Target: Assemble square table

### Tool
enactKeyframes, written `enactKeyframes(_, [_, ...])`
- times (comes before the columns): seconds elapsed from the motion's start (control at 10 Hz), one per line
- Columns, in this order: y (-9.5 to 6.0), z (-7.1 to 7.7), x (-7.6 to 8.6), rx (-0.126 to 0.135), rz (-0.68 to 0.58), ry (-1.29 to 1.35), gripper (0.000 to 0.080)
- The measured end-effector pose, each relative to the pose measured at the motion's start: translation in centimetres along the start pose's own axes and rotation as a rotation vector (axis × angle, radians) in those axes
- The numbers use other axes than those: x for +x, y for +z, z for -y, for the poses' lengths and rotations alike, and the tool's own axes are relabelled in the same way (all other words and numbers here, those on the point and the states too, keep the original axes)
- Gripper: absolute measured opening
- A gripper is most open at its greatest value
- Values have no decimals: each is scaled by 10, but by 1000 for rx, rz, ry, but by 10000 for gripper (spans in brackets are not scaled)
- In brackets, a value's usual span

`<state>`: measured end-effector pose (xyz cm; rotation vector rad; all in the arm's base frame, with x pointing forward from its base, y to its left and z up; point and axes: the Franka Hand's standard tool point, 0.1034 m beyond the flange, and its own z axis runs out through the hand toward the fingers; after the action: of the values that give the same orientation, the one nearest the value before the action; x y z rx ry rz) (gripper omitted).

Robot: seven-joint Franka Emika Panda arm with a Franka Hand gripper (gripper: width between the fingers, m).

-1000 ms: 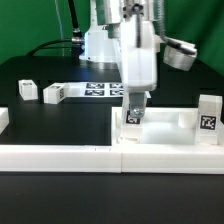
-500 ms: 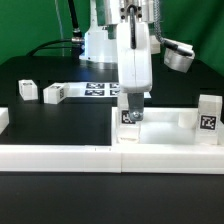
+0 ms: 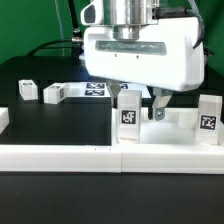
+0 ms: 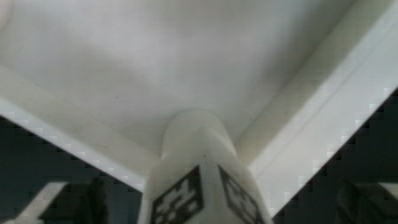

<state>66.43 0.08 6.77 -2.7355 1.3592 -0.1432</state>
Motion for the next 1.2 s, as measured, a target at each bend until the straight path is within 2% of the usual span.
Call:
enactKeyframes(0.1, [0, 0, 0, -3, -3, -51, 649])
enactKeyframes(0.3, [-2, 1, 5, -49, -40, -440, 649])
enactKeyframes(0.5, [-3, 3, 5, -55, -48, -468, 649])
enactKeyframes(0.7, [-3, 3, 5, -55, -47, -457, 400])
enactKeyframes(0.8, [-3, 2, 5, -54, -48, -392, 400])
enactKeyframes(0.9, [-3, 2, 5, -51, -50, -308, 290])
enactKeyframes(1.2, [-3, 1, 6, -44, -53, -111, 290])
